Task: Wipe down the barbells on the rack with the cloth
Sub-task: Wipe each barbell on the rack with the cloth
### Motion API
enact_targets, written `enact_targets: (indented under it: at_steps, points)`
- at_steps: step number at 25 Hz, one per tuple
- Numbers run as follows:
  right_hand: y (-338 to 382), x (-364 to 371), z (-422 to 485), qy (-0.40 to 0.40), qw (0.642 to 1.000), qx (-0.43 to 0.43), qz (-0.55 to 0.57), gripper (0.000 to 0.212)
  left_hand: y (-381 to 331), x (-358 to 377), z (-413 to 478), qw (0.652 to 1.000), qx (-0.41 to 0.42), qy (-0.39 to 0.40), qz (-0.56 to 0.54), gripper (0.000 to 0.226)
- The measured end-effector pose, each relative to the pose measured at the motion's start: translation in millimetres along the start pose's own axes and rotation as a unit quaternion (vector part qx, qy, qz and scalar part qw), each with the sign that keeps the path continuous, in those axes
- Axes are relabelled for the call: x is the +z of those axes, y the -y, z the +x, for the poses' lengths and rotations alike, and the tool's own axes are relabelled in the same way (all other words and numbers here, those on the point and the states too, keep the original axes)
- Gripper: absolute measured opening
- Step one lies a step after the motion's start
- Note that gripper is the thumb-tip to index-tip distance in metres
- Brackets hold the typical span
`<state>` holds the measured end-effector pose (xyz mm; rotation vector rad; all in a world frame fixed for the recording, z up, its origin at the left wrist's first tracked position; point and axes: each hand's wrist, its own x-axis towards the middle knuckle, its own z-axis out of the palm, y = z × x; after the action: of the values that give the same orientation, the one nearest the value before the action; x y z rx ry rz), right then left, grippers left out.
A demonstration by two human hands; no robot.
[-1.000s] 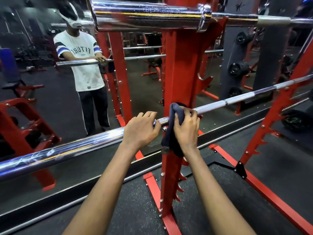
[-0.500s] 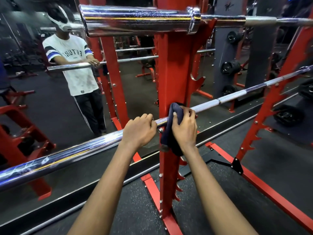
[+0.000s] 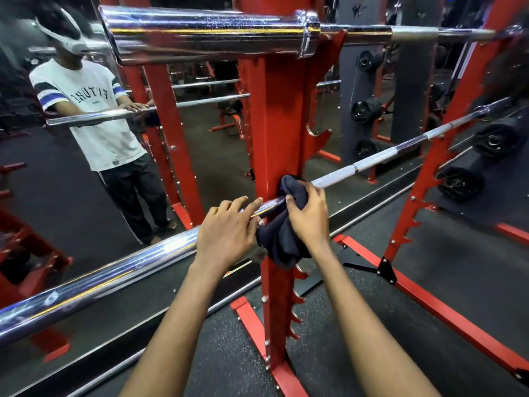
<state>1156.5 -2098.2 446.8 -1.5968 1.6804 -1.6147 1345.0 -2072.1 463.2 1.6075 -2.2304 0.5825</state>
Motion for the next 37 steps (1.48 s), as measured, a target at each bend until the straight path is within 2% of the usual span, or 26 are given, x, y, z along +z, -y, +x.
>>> enact_targets:
  at_steps: [2, 5, 7, 11, 13, 15, 17, 18, 20, 22, 26, 29, 33, 35, 37]
  points:
    - [8.0, -19.3, 13.6, 0.048, 0.997, 0.007, -0.063, 0.034, -4.2, -3.2, 5.8, 1.0, 0.015, 0.025, -0.012, 0.05]
    - [11.3, -42.4, 47.1, 0.099, 0.976, 0.038, -0.19, 0.029, -18.2, -6.8, 17.7, 0.995, 0.044, 0.083, -0.033, 0.067]
    - [4.6, -55.7, 74.6, 0.142, 0.969, 0.046, -0.199, 0.027, -24.5, -7.2, 22.4, 0.994, 0.041, 0.094, -0.033, 0.073]
    - [-15.0, -69.1, 123.2, 0.211, 0.959, 0.075, -0.173, 0.032, -28.4, -3.0, 30.6, 0.995, 0.032, 0.087, -0.036, 0.057]
    - [-28.6, -68.5, 136.6, 0.193, 0.963, 0.087, -0.166, 0.035, -34.8, -0.8, 33.3, 0.995, 0.028, 0.088, -0.046, 0.054]
    - [-45.0, -66.8, 139.9, 0.128, 0.969, 0.07, -0.197, 0.036, -40.6, 2.4, 36.4, 0.994, 0.029, 0.08, -0.064, 0.054]
    - [-59.8, -61.9, 130.6, 0.059, 0.97, 0.028, -0.233, 0.036, -44.6, 7.2, 40.1, 0.992, 0.032, 0.08, -0.089, 0.057]
    - [-65.2, -58.1, 122.9, 0.046, 0.971, -0.02, -0.232, 0.037, -46.7, 9.6, 42.3, 0.991, 0.037, 0.081, -0.098, 0.059]
    - [-69.4, -54.3, 105.3, 0.051, 0.975, -0.097, -0.191, 0.042, -55.3, 15.2, 47.8, 0.99, 0.053, 0.081, -0.106, 0.06]
    - [-71.5, -53.9, 89.1, 0.071, 0.978, -0.133, -0.146, 0.045, -67.4, 22.4, 55.6, 0.988, 0.074, 0.078, -0.111, 0.059]
    - [-83.2, -57.2, 83.0, 0.074, 0.962, -0.218, -0.15, 0.042, -86.1, 33.6, 74.6, 0.988, 0.073, 0.071, -0.115, 0.058]
    - [-94.6, -62.8, 104.3, 0.041, 0.97, -0.202, -0.125, 0.041, -93.8, 39.1, 78.9, 0.991, 0.056, 0.058, -0.106, 0.059]
    - [-96.8, -57.7, 121.5, -0.027, 0.975, -0.123, -0.182, 0.043, -106.0, 44.3, 80.3, 0.997, 0.029, 0.02, -0.068, 0.062]
    - [-96.6, -53.2, 121.9, -0.014, 0.978, -0.139, -0.157, 0.039, -116.0, 46.2, 84.1, 0.998, 0.013, 0.029, -0.06, 0.068]
    - [-104.3, -56.1, 122.8, 0.013, 0.974, -0.195, -0.115, 0.04, -127.6, 49.8, 89.4, 0.998, -0.008, 0.037, -0.052, 0.071]
